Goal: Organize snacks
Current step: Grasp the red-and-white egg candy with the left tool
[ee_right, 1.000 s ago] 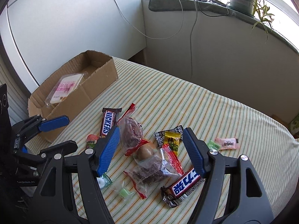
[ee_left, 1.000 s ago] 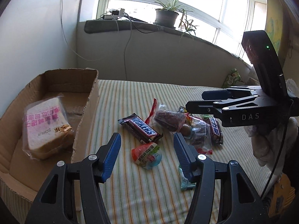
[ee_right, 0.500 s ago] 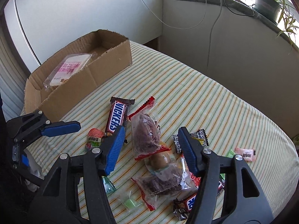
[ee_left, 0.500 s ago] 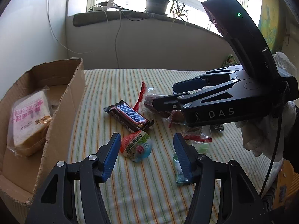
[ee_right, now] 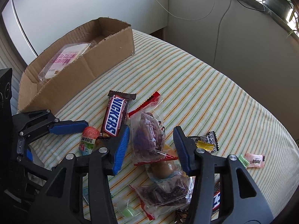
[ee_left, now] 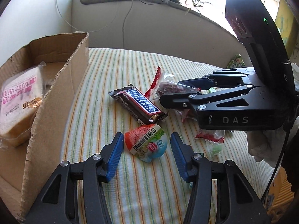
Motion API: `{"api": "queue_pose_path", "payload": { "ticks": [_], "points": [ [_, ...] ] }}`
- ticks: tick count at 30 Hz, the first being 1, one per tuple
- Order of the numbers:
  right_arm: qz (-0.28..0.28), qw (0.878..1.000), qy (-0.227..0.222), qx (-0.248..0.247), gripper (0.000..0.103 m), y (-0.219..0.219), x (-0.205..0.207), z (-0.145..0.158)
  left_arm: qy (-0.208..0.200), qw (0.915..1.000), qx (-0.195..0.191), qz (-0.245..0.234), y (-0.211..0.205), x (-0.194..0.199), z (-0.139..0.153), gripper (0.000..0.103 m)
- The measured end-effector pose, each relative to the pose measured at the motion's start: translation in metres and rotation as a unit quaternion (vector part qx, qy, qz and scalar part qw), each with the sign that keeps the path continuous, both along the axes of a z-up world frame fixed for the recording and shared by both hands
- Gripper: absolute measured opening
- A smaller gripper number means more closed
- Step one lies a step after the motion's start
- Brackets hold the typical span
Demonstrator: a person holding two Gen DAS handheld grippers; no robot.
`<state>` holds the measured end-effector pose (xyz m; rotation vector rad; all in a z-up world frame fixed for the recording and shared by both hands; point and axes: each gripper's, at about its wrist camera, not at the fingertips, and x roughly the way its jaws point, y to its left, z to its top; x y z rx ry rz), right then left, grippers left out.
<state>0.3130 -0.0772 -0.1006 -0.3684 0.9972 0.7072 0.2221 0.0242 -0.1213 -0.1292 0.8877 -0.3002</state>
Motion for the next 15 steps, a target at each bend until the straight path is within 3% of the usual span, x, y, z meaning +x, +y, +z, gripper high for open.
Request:
{"api": "queue_pose_path", "payload": {
  "ticks": [2,10,15],
  "points": [
    [0.000,1.000,0.003,-0.003,0.049,0.0014,0.0024,-0.0023,0.001,1.0000,-0.001,-0.001,-0.0007,0.0032,0.0005,0.043],
    [-0.002,1.000,0.008,-0.003,0.039,0.0027,0.0044,-0.0044,-0.006,1.0000,0.000,-0.006,-0.0046,0.0005,0.0041,0.042],
    [-0.009,1.000,0.006,0.001,0.037,-0.0015,0.0014,-0.0003,-0.018,0.9998,0.001,-0.008,-0.0055,-0.0015,0.0089,0.042]
  ]
}}
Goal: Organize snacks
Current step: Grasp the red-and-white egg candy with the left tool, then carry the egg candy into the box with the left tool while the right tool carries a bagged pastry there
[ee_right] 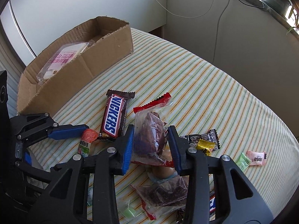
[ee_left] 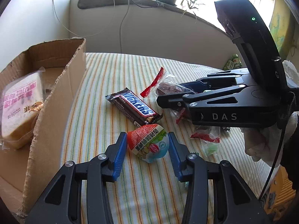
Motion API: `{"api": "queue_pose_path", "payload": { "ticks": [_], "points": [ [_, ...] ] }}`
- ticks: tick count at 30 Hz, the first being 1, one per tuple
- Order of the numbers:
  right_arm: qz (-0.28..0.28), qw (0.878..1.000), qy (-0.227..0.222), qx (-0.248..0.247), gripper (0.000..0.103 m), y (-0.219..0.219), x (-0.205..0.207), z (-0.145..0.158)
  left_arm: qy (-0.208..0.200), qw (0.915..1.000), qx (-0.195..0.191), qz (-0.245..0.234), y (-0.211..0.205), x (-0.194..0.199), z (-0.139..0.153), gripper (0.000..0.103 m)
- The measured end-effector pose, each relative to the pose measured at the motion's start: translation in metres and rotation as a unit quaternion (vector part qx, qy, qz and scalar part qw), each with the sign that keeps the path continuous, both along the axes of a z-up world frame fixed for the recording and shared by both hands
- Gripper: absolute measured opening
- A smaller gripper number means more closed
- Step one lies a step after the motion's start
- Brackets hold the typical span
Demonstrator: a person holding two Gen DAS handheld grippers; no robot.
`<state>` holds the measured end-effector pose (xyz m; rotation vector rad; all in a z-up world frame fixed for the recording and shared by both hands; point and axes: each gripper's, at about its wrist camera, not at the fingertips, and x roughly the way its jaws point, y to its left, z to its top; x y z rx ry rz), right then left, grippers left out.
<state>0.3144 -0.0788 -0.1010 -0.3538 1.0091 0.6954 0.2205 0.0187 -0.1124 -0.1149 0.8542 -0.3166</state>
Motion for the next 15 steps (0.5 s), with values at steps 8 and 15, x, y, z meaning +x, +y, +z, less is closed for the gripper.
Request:
{"api": "queue_pose_path", "payload": {
  "ticks": [8,15],
  "points": [
    [-0.009,1.000,-0.016,0.006,0.037,-0.008,-0.005,0.018,-0.032,0.9994,-0.013,0.003,0.009,-0.009,0.018,0.042],
    [-0.007,0.999,-0.034,0.012,0.037,-0.003,-0.010,0.037,-0.063,0.9976,-0.026,0.014,0.022,-0.021,0.036,0.042]
  ]
}}
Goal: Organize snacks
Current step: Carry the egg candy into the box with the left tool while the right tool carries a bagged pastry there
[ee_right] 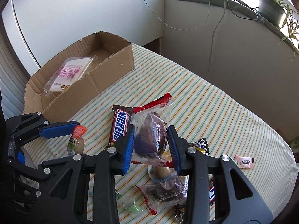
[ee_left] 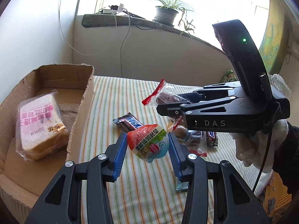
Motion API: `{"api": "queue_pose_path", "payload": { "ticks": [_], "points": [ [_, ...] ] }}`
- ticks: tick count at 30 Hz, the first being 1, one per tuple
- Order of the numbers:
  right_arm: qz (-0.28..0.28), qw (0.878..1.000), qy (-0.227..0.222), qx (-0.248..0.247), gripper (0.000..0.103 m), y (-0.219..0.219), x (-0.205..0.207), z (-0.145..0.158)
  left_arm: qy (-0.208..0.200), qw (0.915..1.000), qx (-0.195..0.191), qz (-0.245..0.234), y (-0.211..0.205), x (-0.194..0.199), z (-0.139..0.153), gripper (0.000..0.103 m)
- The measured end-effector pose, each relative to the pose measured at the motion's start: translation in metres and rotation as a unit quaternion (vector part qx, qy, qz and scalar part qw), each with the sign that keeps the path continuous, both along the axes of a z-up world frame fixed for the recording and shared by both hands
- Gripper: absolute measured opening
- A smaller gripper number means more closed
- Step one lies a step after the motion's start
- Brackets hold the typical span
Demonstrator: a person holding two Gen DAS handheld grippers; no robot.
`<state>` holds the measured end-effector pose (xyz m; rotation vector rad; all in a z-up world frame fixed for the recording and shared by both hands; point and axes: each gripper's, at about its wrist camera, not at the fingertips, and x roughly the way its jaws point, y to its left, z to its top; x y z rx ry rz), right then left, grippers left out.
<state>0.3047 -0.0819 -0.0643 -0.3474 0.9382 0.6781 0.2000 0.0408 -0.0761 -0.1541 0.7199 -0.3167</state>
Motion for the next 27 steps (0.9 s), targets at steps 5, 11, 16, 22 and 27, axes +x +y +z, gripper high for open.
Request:
{"api": "queue_pose_path", "payload": {
  "ticks": [5,11,16,22,27],
  "points": [
    [0.003,1.000,-0.011,0.007,0.037,0.009,-0.001,0.014,-0.026,0.9994,-0.010,0.018,0.016,-0.010,0.017,0.042],
    [0.011,0.999,-0.025,0.016,0.037,0.030,0.002,0.030,-0.040,0.9973,-0.031,0.054,0.047,-0.010,0.028,0.042],
    [0.023,0.999,-0.033,0.030,0.037,0.052,0.003,0.043,-0.050,0.9938,-0.043,0.090,0.074,-0.013,0.030,0.042],
    [0.044,0.998,-0.044,0.033,0.037,0.084,0.000,0.053,-0.054,0.9887,-0.050,0.131,0.103,-0.014,0.028,0.042],
    [0.054,0.997,-0.046,0.034,0.037,0.106,0.001,0.054,-0.053,0.9846,-0.055,0.157,0.125,-0.016,0.025,0.042]
  ]
}}
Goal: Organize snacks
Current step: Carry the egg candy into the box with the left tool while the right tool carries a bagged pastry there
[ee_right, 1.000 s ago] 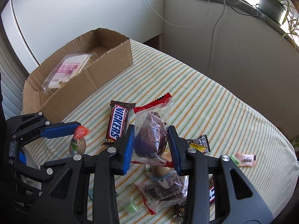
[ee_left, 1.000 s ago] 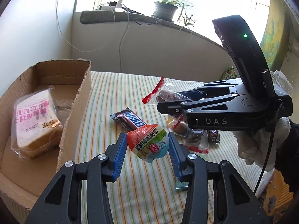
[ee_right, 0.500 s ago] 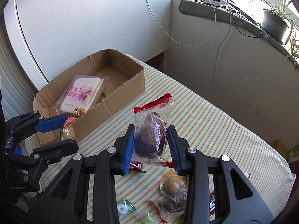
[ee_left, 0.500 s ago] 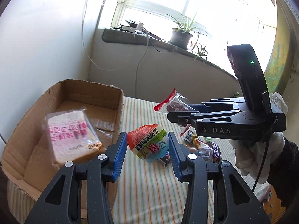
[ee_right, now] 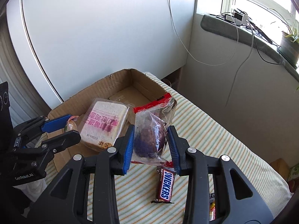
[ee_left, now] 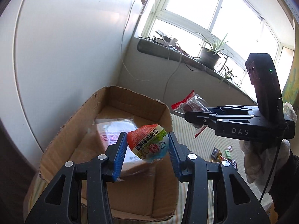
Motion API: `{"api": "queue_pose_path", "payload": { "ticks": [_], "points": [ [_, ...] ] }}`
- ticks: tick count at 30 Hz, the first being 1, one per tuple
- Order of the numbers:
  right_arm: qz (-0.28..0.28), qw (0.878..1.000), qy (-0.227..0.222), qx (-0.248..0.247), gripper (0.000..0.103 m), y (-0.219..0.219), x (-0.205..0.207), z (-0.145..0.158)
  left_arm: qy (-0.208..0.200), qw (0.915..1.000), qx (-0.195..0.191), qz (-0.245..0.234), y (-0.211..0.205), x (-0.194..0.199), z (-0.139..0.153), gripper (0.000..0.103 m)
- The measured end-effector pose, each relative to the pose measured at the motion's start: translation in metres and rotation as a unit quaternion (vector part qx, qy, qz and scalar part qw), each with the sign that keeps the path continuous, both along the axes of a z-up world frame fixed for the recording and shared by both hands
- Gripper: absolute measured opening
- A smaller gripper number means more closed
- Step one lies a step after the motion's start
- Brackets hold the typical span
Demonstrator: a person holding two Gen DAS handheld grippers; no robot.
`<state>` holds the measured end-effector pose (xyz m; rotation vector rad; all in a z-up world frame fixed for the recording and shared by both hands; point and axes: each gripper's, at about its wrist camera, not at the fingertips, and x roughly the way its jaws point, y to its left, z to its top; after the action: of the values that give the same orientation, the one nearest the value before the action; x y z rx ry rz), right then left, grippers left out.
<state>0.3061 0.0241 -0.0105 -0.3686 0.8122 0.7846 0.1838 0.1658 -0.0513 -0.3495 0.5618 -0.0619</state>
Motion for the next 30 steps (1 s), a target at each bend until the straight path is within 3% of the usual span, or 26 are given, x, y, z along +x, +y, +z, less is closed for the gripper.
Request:
{"api": "queue_pose_path", "payload": {
  "ticks": [13,24,26,28,30],
  "points": [
    [0.016,1.000,0.012,-0.012,0.037,0.045,0.010,-0.018,0.005,0.9994,0.013,0.032,0.024,-0.006,-0.004,0.042],
    [0.017,1.000,0.013,-0.019,0.037,0.053,0.011,-0.023,0.010,0.9992,0.011,0.036,0.023,-0.005,-0.005,0.043],
    [0.018,1.000,0.010,-0.018,0.040,0.053,0.010,-0.022,0.010,0.9992,0.009,0.038,0.023,-0.005,-0.004,0.054],
    [0.019,1.000,0.008,-0.018,0.044,0.052,0.010,-0.021,0.008,0.9991,0.011,0.040,0.023,-0.006,-0.004,0.056],
    [0.015,1.000,0.005,-0.016,0.064,0.051,0.009,-0.019,0.009,0.9991,0.011,0.041,0.023,-0.005,-0.005,0.056]
  ]
}}
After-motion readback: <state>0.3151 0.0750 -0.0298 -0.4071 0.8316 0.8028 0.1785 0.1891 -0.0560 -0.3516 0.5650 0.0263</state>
